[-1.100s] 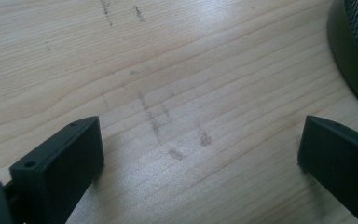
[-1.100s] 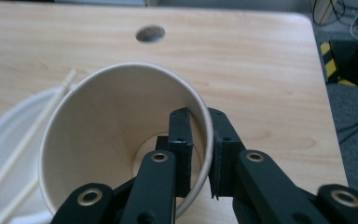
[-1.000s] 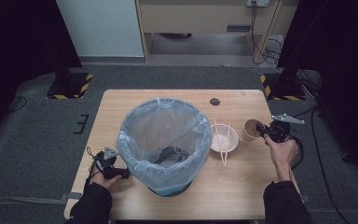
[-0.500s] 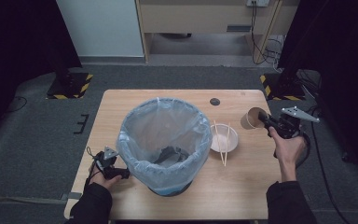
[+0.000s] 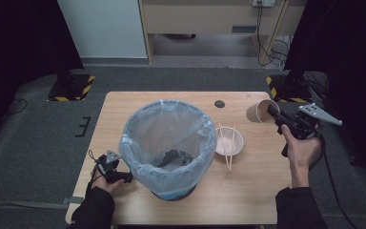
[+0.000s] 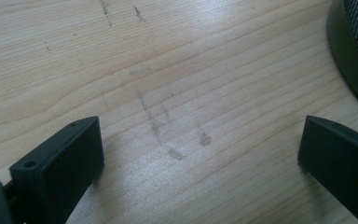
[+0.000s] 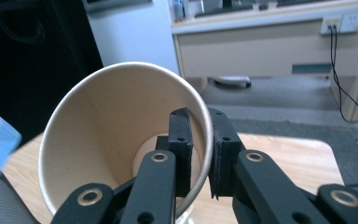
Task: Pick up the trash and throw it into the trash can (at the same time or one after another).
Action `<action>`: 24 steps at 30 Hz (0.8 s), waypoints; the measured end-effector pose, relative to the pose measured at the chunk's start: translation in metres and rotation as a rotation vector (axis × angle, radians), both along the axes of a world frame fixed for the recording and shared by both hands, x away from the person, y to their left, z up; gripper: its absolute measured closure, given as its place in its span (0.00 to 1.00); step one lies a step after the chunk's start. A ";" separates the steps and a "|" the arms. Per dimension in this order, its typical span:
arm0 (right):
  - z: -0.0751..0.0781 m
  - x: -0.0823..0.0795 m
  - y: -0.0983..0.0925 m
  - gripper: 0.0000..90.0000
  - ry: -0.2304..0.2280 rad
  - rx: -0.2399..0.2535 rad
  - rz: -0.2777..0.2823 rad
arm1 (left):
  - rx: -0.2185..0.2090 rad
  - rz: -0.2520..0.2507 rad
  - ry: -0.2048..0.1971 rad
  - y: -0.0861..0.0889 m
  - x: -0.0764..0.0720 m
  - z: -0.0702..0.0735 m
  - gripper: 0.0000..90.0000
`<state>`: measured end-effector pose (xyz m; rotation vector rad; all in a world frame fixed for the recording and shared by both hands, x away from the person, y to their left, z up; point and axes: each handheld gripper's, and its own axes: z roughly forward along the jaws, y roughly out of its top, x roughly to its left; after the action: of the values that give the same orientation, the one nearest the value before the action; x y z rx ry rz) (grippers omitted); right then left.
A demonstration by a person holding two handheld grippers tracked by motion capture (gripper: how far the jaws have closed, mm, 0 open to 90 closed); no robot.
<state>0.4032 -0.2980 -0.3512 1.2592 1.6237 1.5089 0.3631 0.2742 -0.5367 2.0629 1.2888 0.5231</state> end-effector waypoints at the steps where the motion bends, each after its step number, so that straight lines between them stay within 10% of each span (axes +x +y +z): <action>1: 0.006 -0.003 0.001 0.91 -0.022 0.009 0.008 | 0.000 0.000 0.000 0.000 0.000 0.000 0.00; 24: 0.063 -0.042 0.027 0.91 -0.226 0.093 0.155 | 0.000 0.000 0.000 0.000 0.000 0.000 0.00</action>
<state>0.3614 -0.2709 -0.2878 0.9866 1.5469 1.7700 0.3630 0.2741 -0.5367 2.0633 1.2885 0.5231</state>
